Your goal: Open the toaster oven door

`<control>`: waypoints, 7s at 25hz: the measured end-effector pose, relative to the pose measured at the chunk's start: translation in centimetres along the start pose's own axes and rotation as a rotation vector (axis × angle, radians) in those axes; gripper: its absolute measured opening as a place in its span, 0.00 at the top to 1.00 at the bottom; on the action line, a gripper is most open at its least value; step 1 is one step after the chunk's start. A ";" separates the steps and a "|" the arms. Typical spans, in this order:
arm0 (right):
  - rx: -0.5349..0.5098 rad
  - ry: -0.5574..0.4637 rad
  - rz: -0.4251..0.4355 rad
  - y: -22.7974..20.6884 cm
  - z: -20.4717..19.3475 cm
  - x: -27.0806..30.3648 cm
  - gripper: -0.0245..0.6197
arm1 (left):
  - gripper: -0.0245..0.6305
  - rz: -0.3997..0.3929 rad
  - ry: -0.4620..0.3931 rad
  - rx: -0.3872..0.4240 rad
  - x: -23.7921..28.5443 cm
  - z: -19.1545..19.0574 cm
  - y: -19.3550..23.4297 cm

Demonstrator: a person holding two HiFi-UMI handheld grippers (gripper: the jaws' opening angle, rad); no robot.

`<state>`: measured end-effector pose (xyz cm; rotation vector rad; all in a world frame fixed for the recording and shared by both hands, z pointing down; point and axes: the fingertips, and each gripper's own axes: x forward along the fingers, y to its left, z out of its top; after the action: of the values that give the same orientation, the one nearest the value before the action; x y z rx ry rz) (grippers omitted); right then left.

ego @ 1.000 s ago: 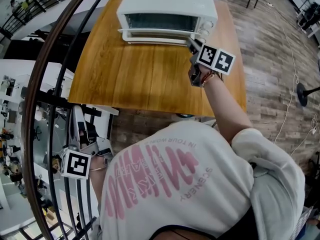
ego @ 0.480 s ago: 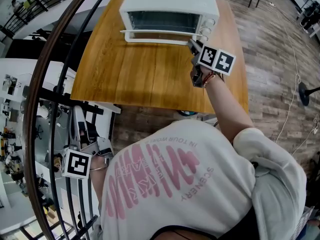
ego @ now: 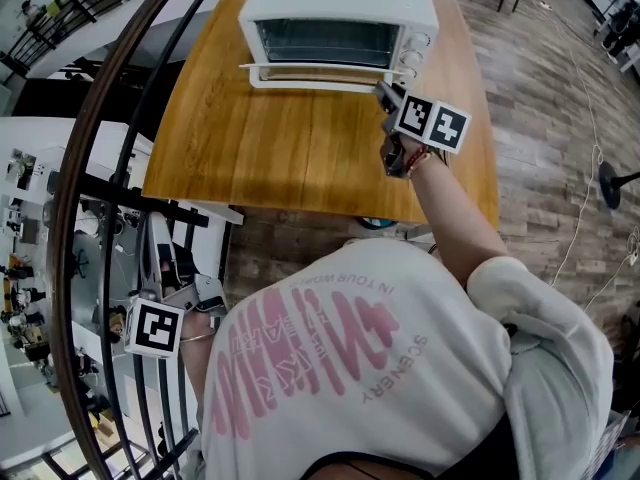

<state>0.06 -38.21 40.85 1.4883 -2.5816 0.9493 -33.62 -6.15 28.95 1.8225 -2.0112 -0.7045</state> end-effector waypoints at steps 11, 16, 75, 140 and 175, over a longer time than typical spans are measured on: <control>-0.005 -0.001 -0.008 0.1 -0.2 -0.1 0.76 | 0.93 0.010 0.016 -0.010 0.3 -0.6 0.8; -0.007 -0.006 -0.017 0.1 -0.3 0.0 0.76 | 0.93 0.007 0.024 -0.001 0.6 -0.6 1.1; -0.031 -0.003 -0.063 -0.5 -1.9 -0.3 0.76 | 0.93 0.022 0.028 -0.023 -0.1 -0.7 3.0; -0.021 0.047 -0.066 -0.8 -5.5 -1.3 0.76 | 0.93 -0.001 0.064 -0.057 0.6 -1.6 3.1; -0.085 0.203 -0.046 -2.0 -9.6 -1.9 0.80 | 0.92 0.004 0.124 -0.029 1.0 -4.5 1.9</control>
<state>0.00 -32.50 49.11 1.3479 -2.4036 0.9199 -32.78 -7.60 33.60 1.7986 -1.9157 -0.6010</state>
